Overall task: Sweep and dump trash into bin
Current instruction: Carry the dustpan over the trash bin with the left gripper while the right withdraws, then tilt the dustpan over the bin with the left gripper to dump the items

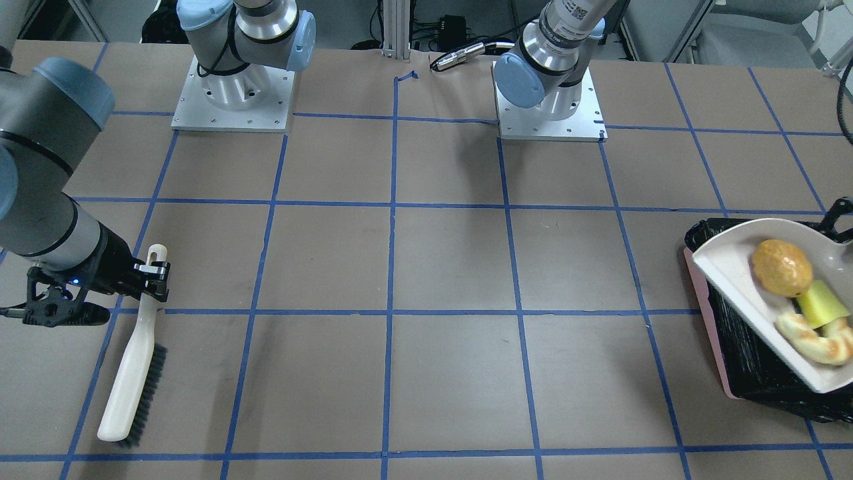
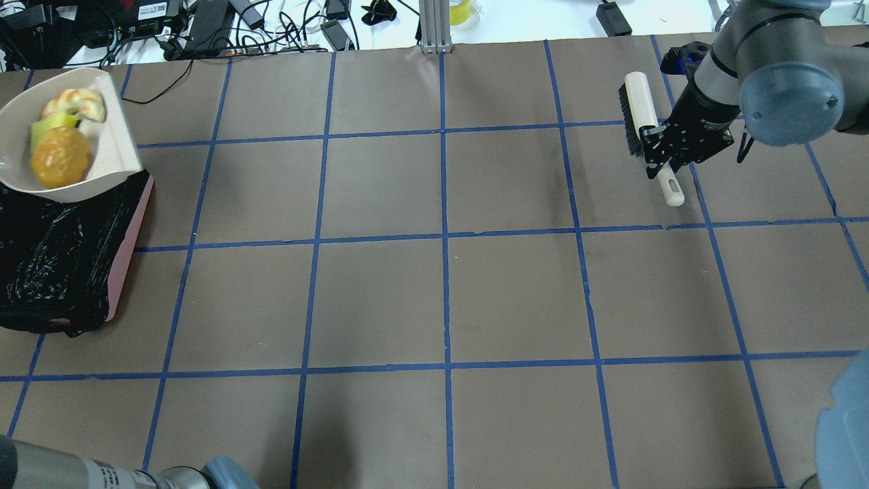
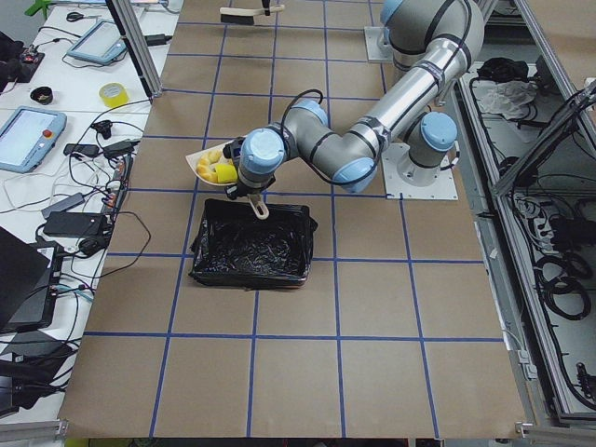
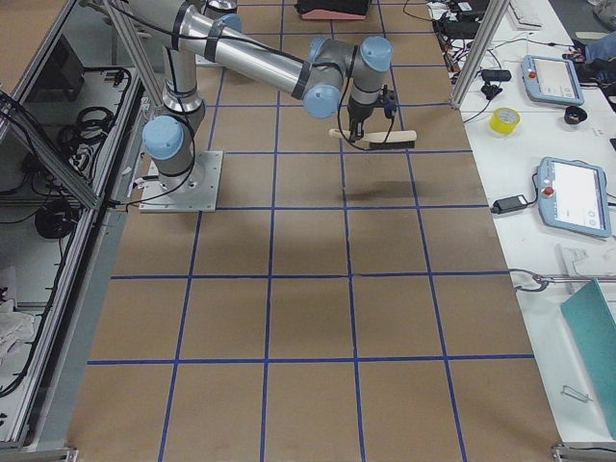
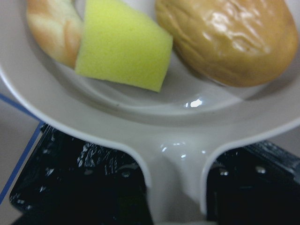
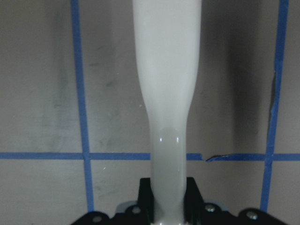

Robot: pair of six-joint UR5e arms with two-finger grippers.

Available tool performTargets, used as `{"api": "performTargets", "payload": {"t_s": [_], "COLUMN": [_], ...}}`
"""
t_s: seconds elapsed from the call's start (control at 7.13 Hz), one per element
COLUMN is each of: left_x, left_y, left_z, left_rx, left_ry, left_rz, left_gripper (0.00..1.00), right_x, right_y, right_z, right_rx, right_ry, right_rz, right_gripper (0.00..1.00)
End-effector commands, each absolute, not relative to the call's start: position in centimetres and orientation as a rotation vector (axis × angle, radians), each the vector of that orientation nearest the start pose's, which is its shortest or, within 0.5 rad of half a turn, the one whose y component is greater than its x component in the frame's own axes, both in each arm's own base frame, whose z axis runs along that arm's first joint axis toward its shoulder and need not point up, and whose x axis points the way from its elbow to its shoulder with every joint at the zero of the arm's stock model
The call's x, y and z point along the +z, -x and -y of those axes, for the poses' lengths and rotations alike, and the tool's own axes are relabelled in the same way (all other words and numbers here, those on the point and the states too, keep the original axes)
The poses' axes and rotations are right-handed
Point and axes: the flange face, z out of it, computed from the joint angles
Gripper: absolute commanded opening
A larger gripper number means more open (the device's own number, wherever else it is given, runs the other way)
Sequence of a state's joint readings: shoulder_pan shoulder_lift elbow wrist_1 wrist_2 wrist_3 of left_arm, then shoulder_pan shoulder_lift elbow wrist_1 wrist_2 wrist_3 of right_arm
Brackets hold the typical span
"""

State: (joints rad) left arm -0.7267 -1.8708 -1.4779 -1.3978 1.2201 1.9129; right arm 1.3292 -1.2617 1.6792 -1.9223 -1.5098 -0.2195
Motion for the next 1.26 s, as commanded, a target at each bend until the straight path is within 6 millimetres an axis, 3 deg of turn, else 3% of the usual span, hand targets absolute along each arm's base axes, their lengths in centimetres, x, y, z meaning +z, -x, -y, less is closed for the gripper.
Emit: {"api": "performTargets", "payload": {"t_s": [0.0, 0.14, 0.28, 0.42, 0.56, 0.84, 1.12], "left_x": [40.7, 40.6, 41.7, 42.3, 42.6, 43.1, 44.7], "left_y": [-41.2, -42.7, -43.2, -42.5, -39.9, -38.2, -32.5], "left_z": [51.0, 50.3, 50.3, 51.3, 53.9, 55.1, 56.9], "left_rx": [-0.352, -0.111, -0.029, 0.275, 0.492, 0.637, 0.707], "left_ry": [-1.516, -1.526, -1.515, -1.711, -1.860, -1.924, -1.828], "left_rz": [-2.741, -2.720, -2.679, -2.431, -2.169, -2.010, -1.786], "left_gripper": [0.00, 0.00, 0.00, 0.00, 0.00, 0.00, 0.00], "right_x": [28.2, 27.7, 27.0, 26.4, 25.6, 24.7, 24.1], "right_y": [3.9, 5.9, 7.3, 7.8, 7.8, 8.2, 8.5], "right_z": [60.3, 60.1, 60.0, 59.6, 59.2, 59.0, 59.1], "right_rx": [0.104, 0.123, 0.141, 0.156, 0.178, 0.197, 0.210], "right_ry": [-0.094, -0.087, -0.049, -0.037, -0.032, -0.037, -0.038], "right_rz": [-3.082, -3.099, -3.092, -3.088, -3.081, -3.094, -3.114], "right_gripper": [0.00, 0.00, 0.00, 0.00, 0.00, 0.00, 0.00]}}
